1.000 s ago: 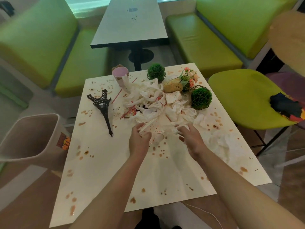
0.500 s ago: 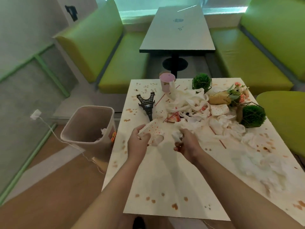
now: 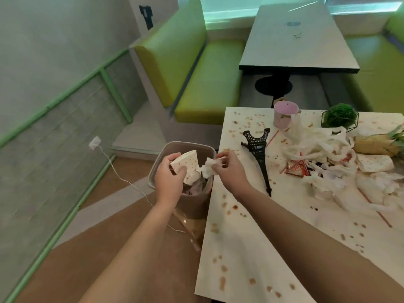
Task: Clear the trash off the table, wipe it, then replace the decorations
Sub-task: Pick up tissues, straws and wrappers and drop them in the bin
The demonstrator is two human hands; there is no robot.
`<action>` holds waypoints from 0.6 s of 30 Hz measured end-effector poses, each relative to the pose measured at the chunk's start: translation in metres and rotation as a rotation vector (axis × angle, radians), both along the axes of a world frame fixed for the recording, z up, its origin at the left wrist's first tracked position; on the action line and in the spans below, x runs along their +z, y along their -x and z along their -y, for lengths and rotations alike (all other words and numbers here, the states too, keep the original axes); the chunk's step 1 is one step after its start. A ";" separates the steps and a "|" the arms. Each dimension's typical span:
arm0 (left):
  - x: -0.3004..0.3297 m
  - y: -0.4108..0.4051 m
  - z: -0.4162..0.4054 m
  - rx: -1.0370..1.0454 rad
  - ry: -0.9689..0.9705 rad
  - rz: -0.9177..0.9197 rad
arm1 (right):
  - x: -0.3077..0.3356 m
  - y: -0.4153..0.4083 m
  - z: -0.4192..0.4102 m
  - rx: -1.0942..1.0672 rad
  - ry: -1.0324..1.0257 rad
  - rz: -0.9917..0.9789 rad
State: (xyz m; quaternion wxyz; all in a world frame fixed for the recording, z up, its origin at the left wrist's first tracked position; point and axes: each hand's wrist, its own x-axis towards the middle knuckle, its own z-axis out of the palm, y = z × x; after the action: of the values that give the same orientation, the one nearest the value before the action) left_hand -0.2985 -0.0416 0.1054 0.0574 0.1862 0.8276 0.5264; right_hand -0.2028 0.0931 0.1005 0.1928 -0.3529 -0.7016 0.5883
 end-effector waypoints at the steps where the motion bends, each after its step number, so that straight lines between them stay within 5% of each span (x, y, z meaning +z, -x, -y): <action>1: -0.001 0.007 0.004 0.003 0.025 -0.026 | 0.001 0.010 0.005 0.021 -0.049 0.004; 6: -0.012 0.035 0.009 0.002 0.150 -0.099 | -0.009 0.048 0.024 0.111 -0.228 0.096; 12: -0.027 0.041 0.003 -0.087 0.644 -0.069 | -0.022 0.044 0.022 0.131 -0.195 0.143; 18: -0.020 0.022 -0.037 -0.226 0.442 -0.073 | -0.020 0.003 -0.010 -0.079 -0.111 0.101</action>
State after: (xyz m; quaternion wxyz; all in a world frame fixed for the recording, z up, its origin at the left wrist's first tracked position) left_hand -0.3210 -0.0043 0.0851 0.1251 0.2796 0.8980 0.3158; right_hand -0.2062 0.1031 0.0803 0.1994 -0.3982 -0.7275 0.5220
